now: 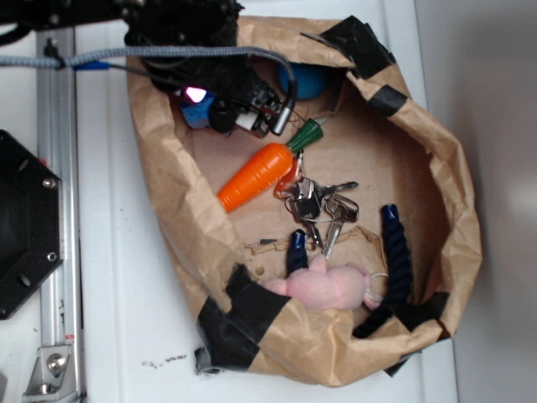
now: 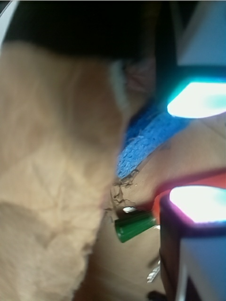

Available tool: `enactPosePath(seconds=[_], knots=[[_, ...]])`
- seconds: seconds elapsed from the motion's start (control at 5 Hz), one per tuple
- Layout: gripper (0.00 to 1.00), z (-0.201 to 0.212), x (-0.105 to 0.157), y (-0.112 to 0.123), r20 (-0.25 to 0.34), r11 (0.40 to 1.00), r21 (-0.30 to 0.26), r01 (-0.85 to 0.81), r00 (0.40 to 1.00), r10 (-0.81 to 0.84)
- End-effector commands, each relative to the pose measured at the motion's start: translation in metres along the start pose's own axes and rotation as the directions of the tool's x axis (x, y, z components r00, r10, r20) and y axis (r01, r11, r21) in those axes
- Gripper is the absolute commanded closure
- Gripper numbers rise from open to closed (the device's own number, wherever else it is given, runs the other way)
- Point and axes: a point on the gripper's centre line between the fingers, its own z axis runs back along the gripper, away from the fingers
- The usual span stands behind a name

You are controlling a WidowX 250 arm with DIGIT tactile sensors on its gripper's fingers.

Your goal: Grab the blue sponge.

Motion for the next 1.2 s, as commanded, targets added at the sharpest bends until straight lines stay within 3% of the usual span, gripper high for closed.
enactPosePath(seconds=[0.0, 0.4, 0.6, 1.0], knots=[[0.0, 0.005, 0.014, 0.016, -0.003, 0.972, -0.019, 0.233, 0.972, -0.233], [0.0, -0.006, 0.007, 0.005, -0.048, 0.929, 0.032, 0.367, 0.929, -0.366], [0.0, 0.002, -0.009, -0.008, 0.062, 0.912, 0.145, 0.383, 0.917, -0.394], [0.0, 0.002, -0.017, -0.021, 0.038, 0.899, 0.193, 0.392, 0.913, -0.406]])
